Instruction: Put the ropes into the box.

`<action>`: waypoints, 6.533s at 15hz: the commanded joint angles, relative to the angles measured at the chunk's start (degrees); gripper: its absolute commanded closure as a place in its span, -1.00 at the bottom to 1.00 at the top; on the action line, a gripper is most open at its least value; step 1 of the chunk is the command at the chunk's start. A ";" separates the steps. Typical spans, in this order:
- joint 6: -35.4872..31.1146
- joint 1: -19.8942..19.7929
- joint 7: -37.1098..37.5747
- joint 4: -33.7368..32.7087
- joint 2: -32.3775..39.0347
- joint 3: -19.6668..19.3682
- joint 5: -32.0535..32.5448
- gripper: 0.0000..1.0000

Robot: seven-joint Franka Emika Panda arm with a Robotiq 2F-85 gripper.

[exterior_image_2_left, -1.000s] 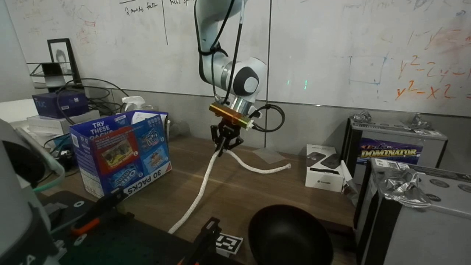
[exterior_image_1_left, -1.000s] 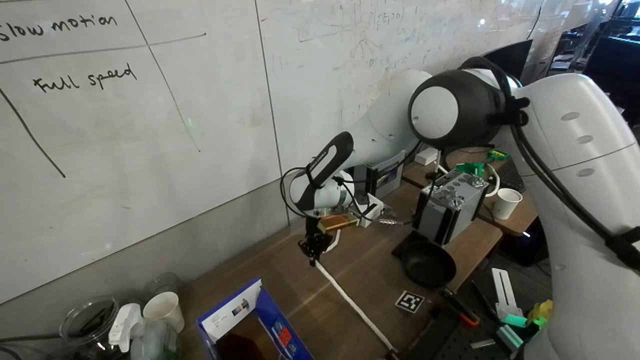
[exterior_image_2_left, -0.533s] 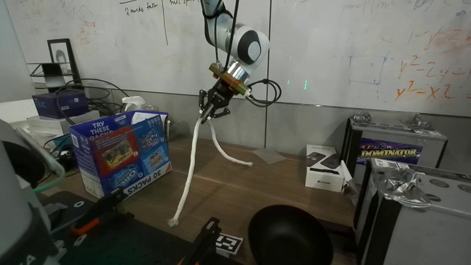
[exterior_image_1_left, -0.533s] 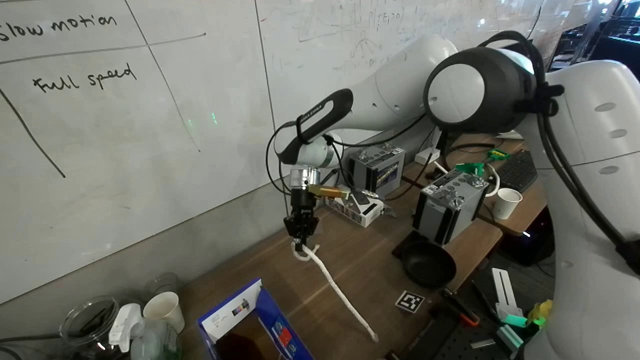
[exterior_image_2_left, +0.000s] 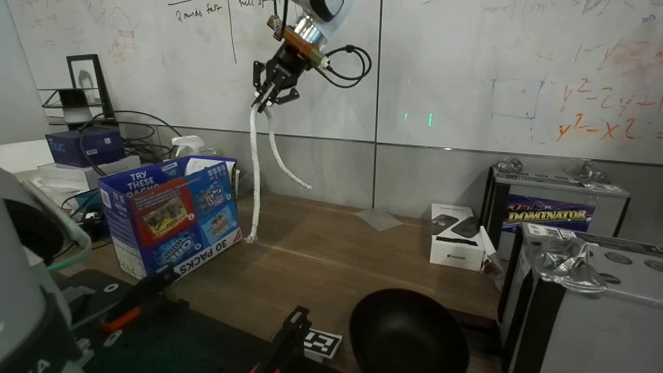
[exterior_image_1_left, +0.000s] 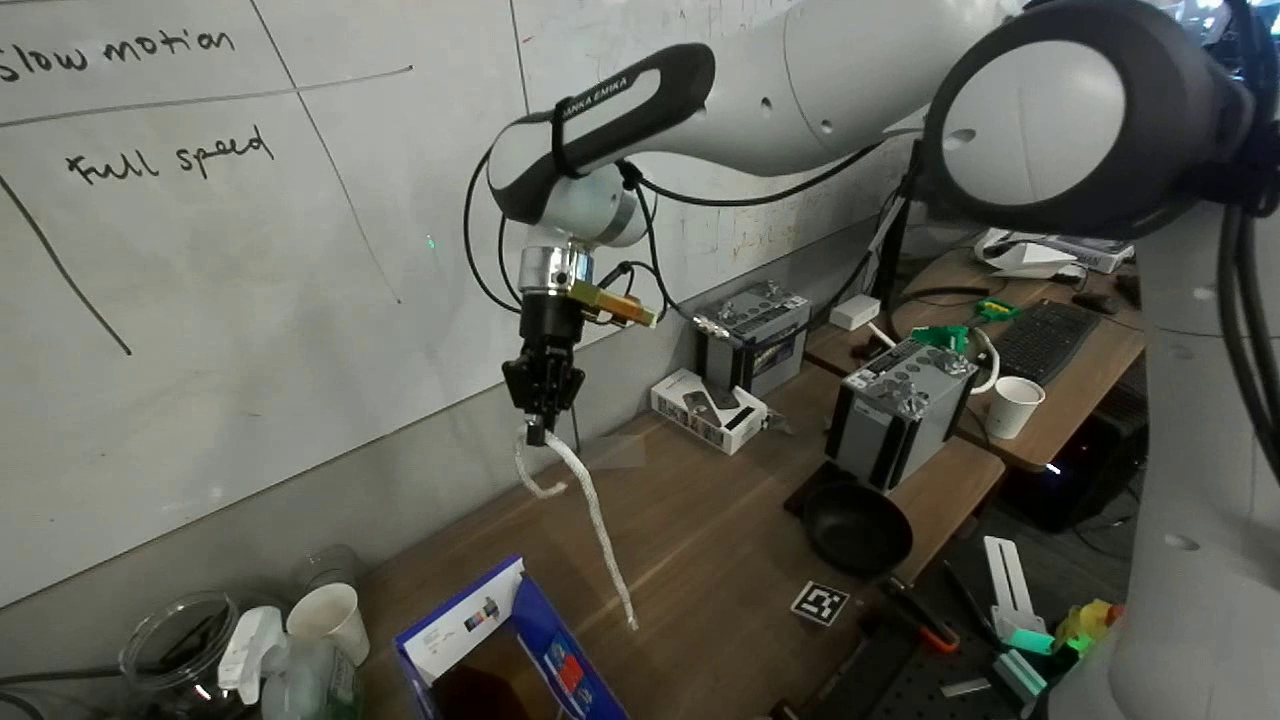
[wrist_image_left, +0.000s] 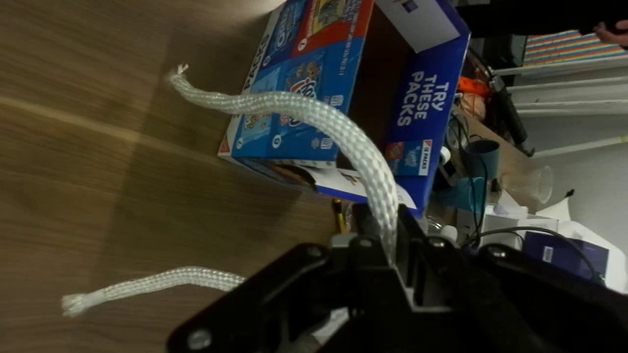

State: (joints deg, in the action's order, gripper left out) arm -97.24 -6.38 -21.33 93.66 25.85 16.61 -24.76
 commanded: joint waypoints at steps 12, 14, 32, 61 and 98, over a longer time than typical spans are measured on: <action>-10.96 17.10 13.62 9.32 -23.68 -0.66 0.77 0.72; -12.23 18.96 16.27 10.14 -25.00 -0.21 1.63 0.72; -17.56 24.02 28.31 11.56 -28.57 1.45 7.80 0.72; -11.41 24.82 18.94 24.57 -32.33 1.15 1.52 0.74; 4.61 16.05 8.45 27.93 -43.76 -8.43 22.99 -1.00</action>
State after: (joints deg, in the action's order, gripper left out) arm -97.12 11.55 -10.83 118.08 -9.22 10.44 -3.78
